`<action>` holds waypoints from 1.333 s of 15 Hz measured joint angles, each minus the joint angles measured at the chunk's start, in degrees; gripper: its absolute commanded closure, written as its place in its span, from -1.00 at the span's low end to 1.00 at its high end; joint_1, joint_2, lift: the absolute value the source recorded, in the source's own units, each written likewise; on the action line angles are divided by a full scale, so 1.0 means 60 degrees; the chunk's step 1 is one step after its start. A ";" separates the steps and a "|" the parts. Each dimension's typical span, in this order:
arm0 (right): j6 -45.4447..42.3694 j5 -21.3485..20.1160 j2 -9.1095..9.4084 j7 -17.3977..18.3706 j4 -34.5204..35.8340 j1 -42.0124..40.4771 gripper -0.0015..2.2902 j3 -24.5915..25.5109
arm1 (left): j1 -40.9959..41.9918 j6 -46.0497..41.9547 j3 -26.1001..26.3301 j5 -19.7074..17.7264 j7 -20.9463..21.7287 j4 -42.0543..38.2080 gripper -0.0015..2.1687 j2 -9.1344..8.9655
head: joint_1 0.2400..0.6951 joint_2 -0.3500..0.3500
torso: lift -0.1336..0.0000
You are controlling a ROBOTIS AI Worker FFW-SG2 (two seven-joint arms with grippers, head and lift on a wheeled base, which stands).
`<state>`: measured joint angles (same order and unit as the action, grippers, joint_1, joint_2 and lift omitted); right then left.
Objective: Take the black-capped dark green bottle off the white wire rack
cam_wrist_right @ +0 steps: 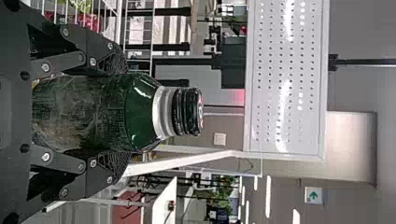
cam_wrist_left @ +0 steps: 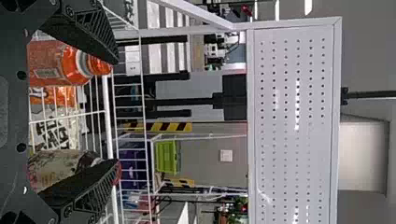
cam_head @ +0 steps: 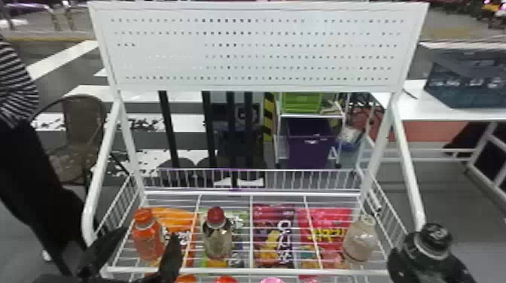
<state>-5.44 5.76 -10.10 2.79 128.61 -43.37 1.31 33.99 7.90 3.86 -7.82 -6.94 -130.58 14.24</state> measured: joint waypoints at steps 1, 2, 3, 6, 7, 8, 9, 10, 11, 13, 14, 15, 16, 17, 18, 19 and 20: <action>-0.0327 0.0046 0.0000 -0.0010 0.0062 -0.0307 0.46 0.0121 | -0.0005 -0.0009 -0.0009 -0.0002 0.0000 0.0001 -0.87 0.0000 | 0.14 0.00 | 1.00; -0.0590 0.0073 0.0000 -0.0012 0.0098 -0.0533 0.46 0.0204 | -0.0013 -0.0009 -0.0022 -0.0011 0.0000 0.0007 -0.87 -0.0001 | 0.14 0.00 | 1.00; -0.0825 0.0089 0.0000 -0.0012 0.0118 -0.0734 0.46 0.0272 | -0.0028 -0.0002 -0.0037 -0.0022 0.0000 0.0018 -0.87 -0.0001 | 0.14 0.00 | 1.00; -0.1007 0.0190 0.0000 -0.0012 0.0234 -0.0970 0.46 0.0358 | -0.0042 0.0022 -0.0049 -0.0042 0.0014 0.0026 -0.87 0.0000 | 0.14 0.00 | 1.00; -0.1006 0.0206 0.0000 -0.0012 0.0277 -0.0983 0.46 0.0362 | -0.0041 0.0024 -0.0046 -0.0044 0.0015 0.0015 -0.87 0.0000 | 0.14 0.00 | 1.00; -0.0994 0.0210 0.0000 -0.0012 0.0310 -0.0985 0.46 0.0361 | -0.0035 0.0024 -0.0044 -0.0044 0.0015 -0.0001 -0.87 0.0000 | 0.14 0.00 | 1.00; -0.0973 0.0211 0.0000 -0.0012 0.0334 -0.0982 0.46 0.0358 | -0.0021 0.0024 -0.0043 -0.0044 0.0015 -0.0018 -0.87 0.0000 | 0.14 0.00 | 1.00; -0.0957 0.0212 0.0000 -0.0012 0.0342 -0.0978 0.46 0.0359 | -0.0008 0.0024 -0.0043 -0.0044 0.0015 -0.0034 -0.87 0.0001 | 0.14 0.00 | 1.00; -0.0949 0.0212 -0.0001 -0.0012 0.0346 -0.0980 0.46 0.0362 | 0.0000 0.0026 -0.0043 -0.0044 0.0015 -0.0049 -0.87 0.0007 | 0.14 0.00 | 1.00; -0.0946 0.0212 -0.0002 -0.0012 0.0359 -0.1004 0.46 0.0379 | 0.0017 0.0044 -0.0043 -0.0044 0.0015 -0.0077 -0.87 0.0014 | 0.14 0.00 | 1.00; -0.0947 0.0214 -0.0007 -0.0012 0.0376 -0.1016 0.46 0.0390 | 0.0023 0.0060 -0.0043 -0.0044 0.0015 -0.0099 -0.87 0.0015 | 0.14 0.00 | 1.00; -0.0947 0.0216 -0.0009 -0.0012 0.0384 -0.1026 0.46 0.0406 | 0.0030 0.0079 -0.0043 -0.0044 0.0015 -0.0118 -0.87 0.0015 | 0.14 0.00 | 1.00; -0.0953 0.0216 -0.0008 -0.0017 0.0388 -0.1035 0.46 0.0428 | 0.0042 0.0098 -0.0043 -0.0044 0.0015 -0.0145 -0.87 0.0015 | 0.14 0.00 | 1.00; -0.0973 0.0216 -0.0005 -0.0024 0.0393 -0.1046 0.46 0.0445 | 0.0058 0.0107 -0.0043 -0.0044 0.0015 -0.0179 -0.87 0.0015 | 0.14 0.00 | 1.00; -0.0989 0.0217 -0.0001 -0.0080 0.0405 -0.1059 0.46 0.0454 | 0.0068 0.0115 -0.0043 -0.0044 0.0015 -0.0209 -0.87 0.0015 | 0.14 0.00 | 1.00; -0.0999 0.0243 0.0028 -0.0291 0.0424 -0.1073 0.46 0.0483 | 0.0081 0.0127 -0.0043 -0.0042 0.0015 -0.0237 -0.87 0.0015 | 0.14 0.00 | 1.00; -0.1003 0.0270 0.0110 -0.0467 0.0439 -0.1084 0.46 0.0538 | 0.0091 0.0141 -0.0043 -0.0036 0.0015 -0.0258 -0.87 0.0015 | 0.14 0.00 | 1.00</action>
